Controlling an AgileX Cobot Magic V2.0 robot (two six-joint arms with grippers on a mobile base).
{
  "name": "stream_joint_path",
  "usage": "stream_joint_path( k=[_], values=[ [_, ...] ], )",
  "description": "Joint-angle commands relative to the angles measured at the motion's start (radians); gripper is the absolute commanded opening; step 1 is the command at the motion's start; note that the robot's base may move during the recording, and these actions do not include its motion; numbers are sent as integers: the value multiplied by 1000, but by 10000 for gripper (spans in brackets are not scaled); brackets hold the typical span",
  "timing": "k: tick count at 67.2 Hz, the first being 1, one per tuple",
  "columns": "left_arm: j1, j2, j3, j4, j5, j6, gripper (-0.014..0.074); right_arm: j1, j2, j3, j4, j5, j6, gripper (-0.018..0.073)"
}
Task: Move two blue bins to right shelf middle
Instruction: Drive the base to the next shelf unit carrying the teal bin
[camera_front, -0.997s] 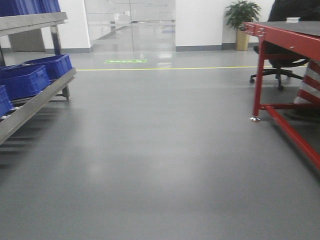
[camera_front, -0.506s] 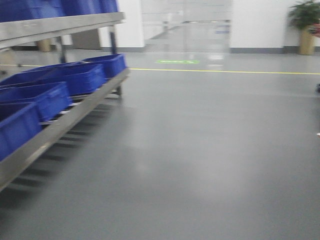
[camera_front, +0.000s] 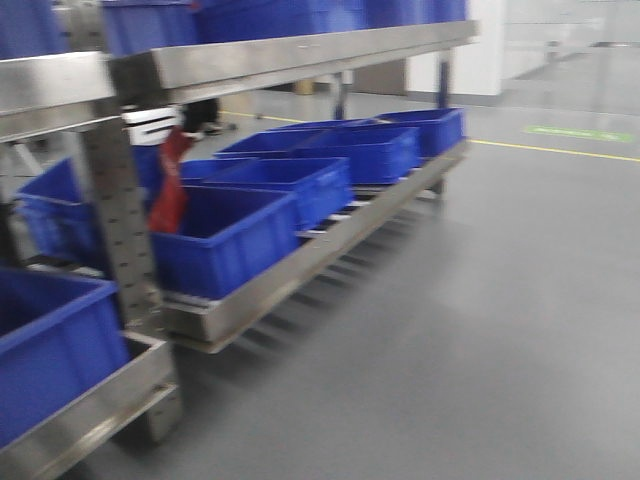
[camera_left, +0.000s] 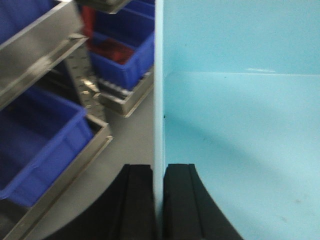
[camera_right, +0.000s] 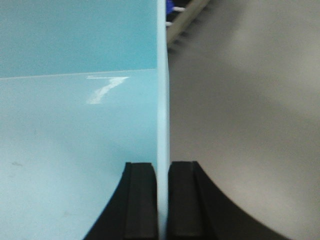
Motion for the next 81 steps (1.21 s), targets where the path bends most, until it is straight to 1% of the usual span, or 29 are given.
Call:
stream_joint_path(
  k=[1, 81],
  values=[
    [5, -13, -9, 102, 15, 1, -111, -8, -18, -12, -77, 0, -3, -164],
    [5, -13, -9, 102, 15, 1, -111, -8, -18, -12, -77, 0, -3, -164]
  ],
)
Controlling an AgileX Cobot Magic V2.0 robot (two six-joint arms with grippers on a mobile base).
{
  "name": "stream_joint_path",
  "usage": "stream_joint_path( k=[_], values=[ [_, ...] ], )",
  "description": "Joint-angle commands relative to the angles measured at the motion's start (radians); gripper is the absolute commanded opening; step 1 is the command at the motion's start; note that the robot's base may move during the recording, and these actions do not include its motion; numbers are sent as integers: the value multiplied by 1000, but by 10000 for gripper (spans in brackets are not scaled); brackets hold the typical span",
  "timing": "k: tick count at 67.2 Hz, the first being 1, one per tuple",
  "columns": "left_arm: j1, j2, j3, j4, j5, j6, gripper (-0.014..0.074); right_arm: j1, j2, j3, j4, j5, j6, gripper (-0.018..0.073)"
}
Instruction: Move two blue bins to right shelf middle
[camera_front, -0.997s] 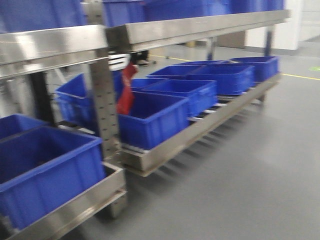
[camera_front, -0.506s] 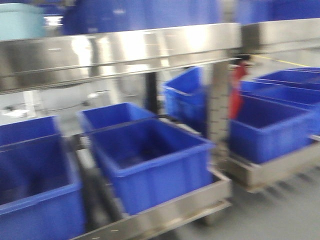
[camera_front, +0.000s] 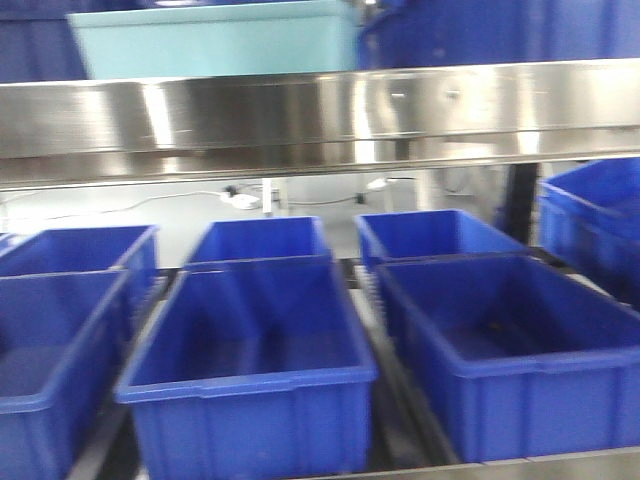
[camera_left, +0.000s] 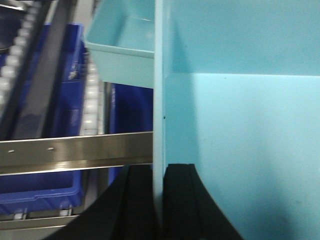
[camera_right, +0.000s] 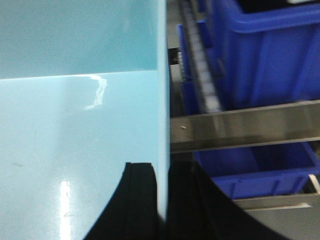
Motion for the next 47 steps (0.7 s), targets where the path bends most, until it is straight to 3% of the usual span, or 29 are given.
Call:
stream_joint_path(
  k=[1, 47],
  values=[
    [5, -13, -9, 96, 13, 1, -111, -8, -18, -12, -79, 6, -3, -164],
    [5, -13, -9, 96, 13, 1, -111, -8, -18, -12, -79, 6, -3, -164]
  ],
)
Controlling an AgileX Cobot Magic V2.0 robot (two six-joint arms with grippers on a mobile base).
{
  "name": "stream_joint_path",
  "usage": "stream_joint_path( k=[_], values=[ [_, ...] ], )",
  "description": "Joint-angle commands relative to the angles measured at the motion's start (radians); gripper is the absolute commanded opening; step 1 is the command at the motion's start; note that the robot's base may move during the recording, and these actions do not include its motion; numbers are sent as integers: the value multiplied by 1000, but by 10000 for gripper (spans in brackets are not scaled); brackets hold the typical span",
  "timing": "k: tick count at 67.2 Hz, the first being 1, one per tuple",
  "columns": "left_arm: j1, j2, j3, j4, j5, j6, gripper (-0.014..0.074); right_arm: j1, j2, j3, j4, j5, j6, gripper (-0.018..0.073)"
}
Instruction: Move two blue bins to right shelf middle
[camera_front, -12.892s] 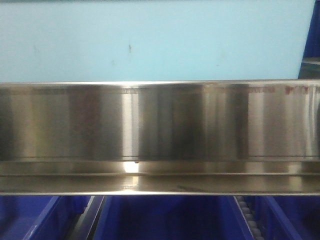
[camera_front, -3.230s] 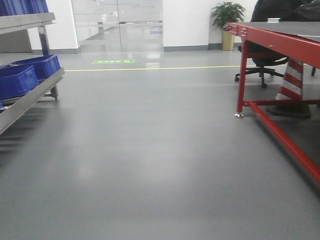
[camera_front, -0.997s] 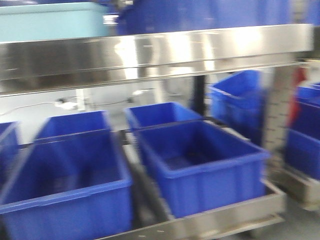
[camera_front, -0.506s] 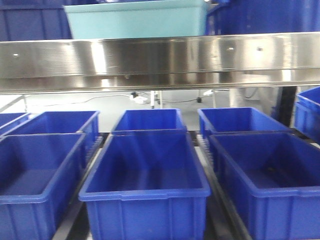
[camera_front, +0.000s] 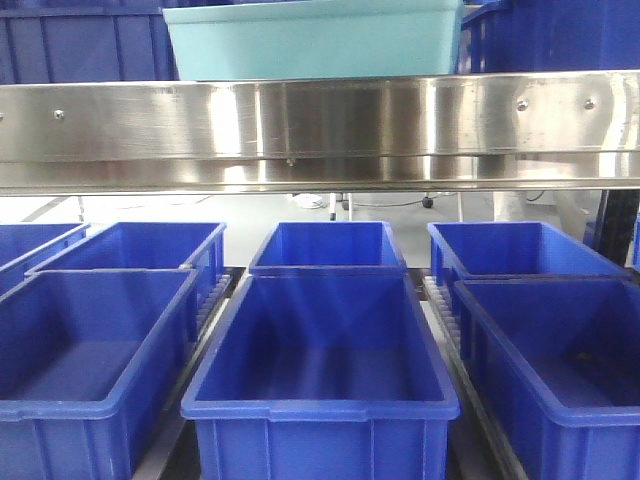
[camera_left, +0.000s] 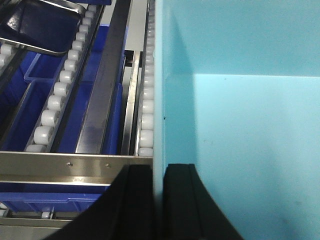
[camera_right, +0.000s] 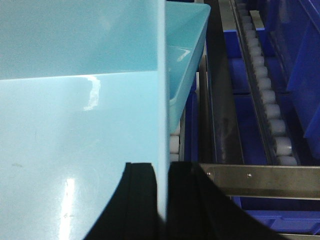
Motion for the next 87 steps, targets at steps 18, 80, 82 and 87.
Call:
stream_joint_path(
  k=[18, 80, 82, 87],
  values=[
    [5, -13, -9, 96, 13, 1, -111, -8, -18, -12, -79, 6, -5, -164],
    [5, -13, -9, 103, 13, 1, -111, -8, -18, -12, -79, 6, -5, -164],
    [5, -13, -9, 103, 13, 1, -111, -8, -18, -12, -79, 6, -5, -164],
    [5, -13, -9, 103, 13, 1, -111, -8, -18, -12, -79, 6, -5, -164]
  ],
)
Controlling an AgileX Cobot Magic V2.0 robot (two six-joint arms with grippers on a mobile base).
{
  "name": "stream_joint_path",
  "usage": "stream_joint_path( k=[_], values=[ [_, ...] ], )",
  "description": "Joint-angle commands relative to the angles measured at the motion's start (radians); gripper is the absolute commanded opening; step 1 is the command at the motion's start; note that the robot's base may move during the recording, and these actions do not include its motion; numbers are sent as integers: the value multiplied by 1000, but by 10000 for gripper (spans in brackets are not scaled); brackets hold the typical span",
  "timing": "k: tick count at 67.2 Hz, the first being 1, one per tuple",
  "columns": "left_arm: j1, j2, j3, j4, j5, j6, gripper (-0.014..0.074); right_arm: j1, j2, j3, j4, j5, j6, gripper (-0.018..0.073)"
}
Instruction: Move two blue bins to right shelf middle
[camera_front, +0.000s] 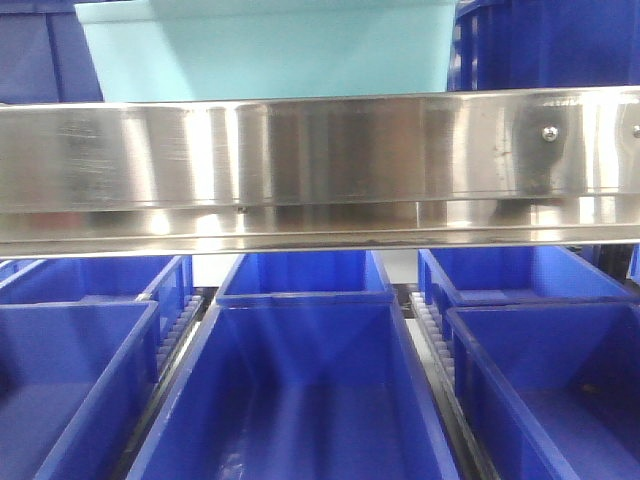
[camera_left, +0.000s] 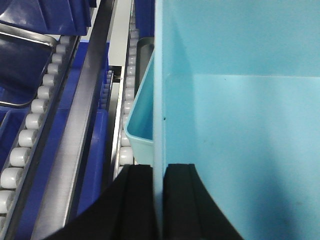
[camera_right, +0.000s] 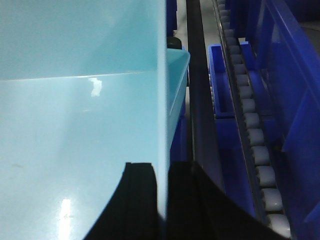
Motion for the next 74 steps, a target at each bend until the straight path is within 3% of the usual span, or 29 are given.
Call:
stream_joint_path(
  k=[1, 74],
  values=[
    [5, -13, -9, 103, 15, 1, -111, -8, -18, -12, -79, 6, -5, -164],
    [5, -13, -9, 103, 15, 1, -111, -8, -18, -12, -79, 6, -5, -164]
  ],
)
